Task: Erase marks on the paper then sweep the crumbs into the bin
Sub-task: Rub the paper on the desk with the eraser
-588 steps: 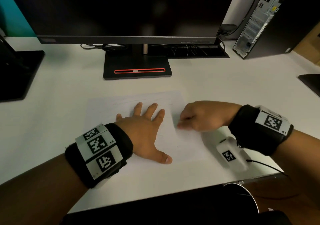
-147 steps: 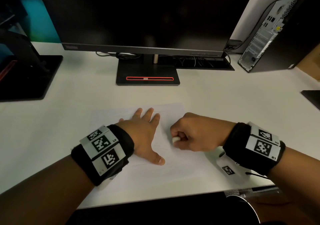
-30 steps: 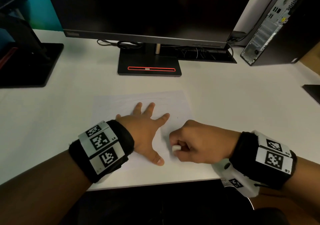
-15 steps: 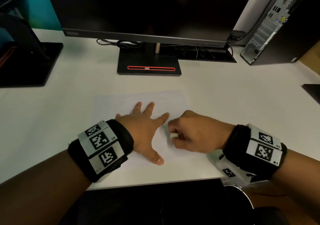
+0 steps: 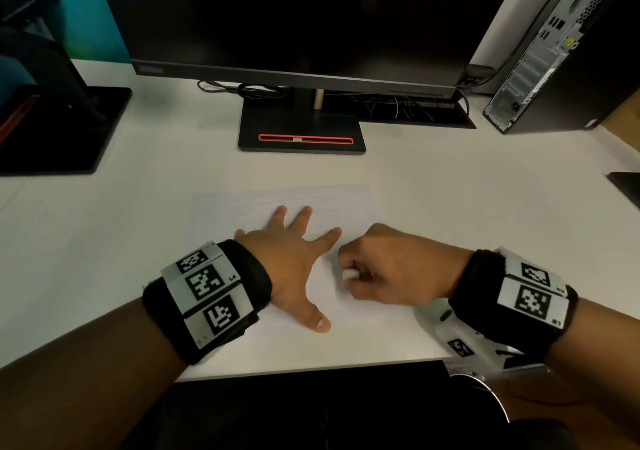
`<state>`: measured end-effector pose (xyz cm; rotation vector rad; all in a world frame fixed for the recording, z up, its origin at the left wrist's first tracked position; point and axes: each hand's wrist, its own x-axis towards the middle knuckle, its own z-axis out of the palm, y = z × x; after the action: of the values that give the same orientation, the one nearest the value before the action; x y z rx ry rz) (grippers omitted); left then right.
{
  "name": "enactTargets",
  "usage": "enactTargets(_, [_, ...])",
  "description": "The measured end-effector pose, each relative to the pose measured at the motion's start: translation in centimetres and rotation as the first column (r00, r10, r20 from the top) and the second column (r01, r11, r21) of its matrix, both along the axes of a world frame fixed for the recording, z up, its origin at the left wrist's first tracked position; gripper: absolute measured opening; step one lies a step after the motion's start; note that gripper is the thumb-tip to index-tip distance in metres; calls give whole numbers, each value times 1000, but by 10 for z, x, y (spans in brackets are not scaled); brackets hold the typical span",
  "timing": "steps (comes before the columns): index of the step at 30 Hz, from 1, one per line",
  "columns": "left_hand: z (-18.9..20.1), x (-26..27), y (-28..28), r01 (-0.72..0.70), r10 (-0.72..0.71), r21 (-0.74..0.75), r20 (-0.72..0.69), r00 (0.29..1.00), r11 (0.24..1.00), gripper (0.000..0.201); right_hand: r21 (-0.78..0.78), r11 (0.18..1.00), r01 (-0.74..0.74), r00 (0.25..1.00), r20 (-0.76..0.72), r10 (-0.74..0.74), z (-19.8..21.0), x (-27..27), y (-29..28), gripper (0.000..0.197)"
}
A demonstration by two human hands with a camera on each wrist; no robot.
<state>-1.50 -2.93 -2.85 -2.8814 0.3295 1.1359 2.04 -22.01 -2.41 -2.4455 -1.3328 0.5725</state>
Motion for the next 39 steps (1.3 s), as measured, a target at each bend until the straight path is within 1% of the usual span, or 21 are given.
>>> enactTargets(2, [0, 0, 0, 3, -3, 4, 6, 1000, 1000, 134, 22, 999, 43, 997, 57, -44, -3, 6, 1, 20])
enactTargets(3, [0, 0, 0, 7, -7, 6, 13, 1000, 1000, 134, 30, 999, 33, 997, 66, -35, -4, 4, 3, 19])
enactTargets(4, [-1, 0, 1, 10, -10, 7, 19, 1000, 1000, 134, 35, 999, -1, 998, 56, -1, -6, -1, 5, 18])
enactTargets(6, [-2, -1, 1, 17, -17, 9, 27, 999, 1000, 135, 28, 997, -78, 997, -21, 78, -5, -13, 7, 16])
enactTargets(8, [-3, 0, 1, 17, -18, 13, 30, 999, 1000, 135, -3, 996, -90, 995, -53, 90, -2, -10, 5, 17])
enactTargets(11, [-2, 0, 1, 16, -16, 17, 26, 1000, 1000, 135, 2, 1000, 12, 998, 54, -12, 0, 10, 3, 24])
enactTargets(13, [-2, 1, 1, 18, -19, 19, 27, 999, 1000, 136, 31, 999, 29, 995, 96, -32, -3, 11, 5, 26])
enactTargets(14, [-2, 1, 1, 19, -19, 18, 30, 999, 1000, 135, 34, 999, -2, 997, 77, 0, -4, 6, 7, 22])
enactTargets(16, [-2, 0, 1, 21, -22, 16, 30, 999, 1000, 136, 21, 997, -79, 997, -21, 80, -4, -8, 8, 17])
enactTargets(17, [-2, 0, 1, 23, -23, 17, 30, 999, 1000, 136, 7, 996, -92, 994, -61, 93, -2, -9, 7, 17])
enactTargets(18, [-2, 0, 1, 22, -23, 20, 28, 999, 1000, 136, -11, 996, -83, 995, -63, 82, -1, -6, 5, 18])
enactTargets(22, [-2, 1, 1, 20, -21, 26, 22, 1000, 999, 137, 14, 999, 36, 995, 94, -37, 0, 15, 4, 28])
enactTargets(24, [-3, 1, 1, 23, -24, 25, 27, 999, 999, 136, 29, 1000, -11, 998, 63, 9, -2, 7, 6, 23])
enactTargets(26, [-3, 0, 1, 26, -27, 23, 28, 999, 999, 136, 8, 998, -66, 997, -39, 66, -3, -3, 5, 20])
enactTargets(27, [-4, 0, 2, 27, -28, 24, 30, 999, 999, 136, -9, 998, -63, 996, -70, 62, -2, -3, 2, 20])
enactTargets(28, [-3, 0, 2, 28, -28, 25, 31, 999, 999, 136, -24, 999, -39, 997, -67, 37, 0, 2, -1, 21])
enactTargets(31, [-4, 0, 2, 31, -31, 22, 35, 999, 999, 137, -16, 1000, 25, 1000, 19, -25, 1, 10, -7, 22])
enactTargets(32, [-4, 0, 2, 31, -32, 21, 37, 999, 999, 137, -8, 1000, 12, 1000, 18, -12, 0, 6, -8, 21])
enactTargets(35, [-6, 0, 2, 30, -31, 22, 41, 999, 999, 137, -8, 997, -72, 995, -71, 71, -2, -10, -10, 18])
enactTargets(37, [-5, 1, 3, 31, -32, 22, 38, 999, 999, 138, -23, 998, -50, 995, -91, 48, 0, -5, -17, 18])
enactTargets(39, [-4, 1, 3, 30, -30, 22, 32, 999, 999, 138, -17, 1000, 5, 998, -58, -6, 1, 3, -23, 21])
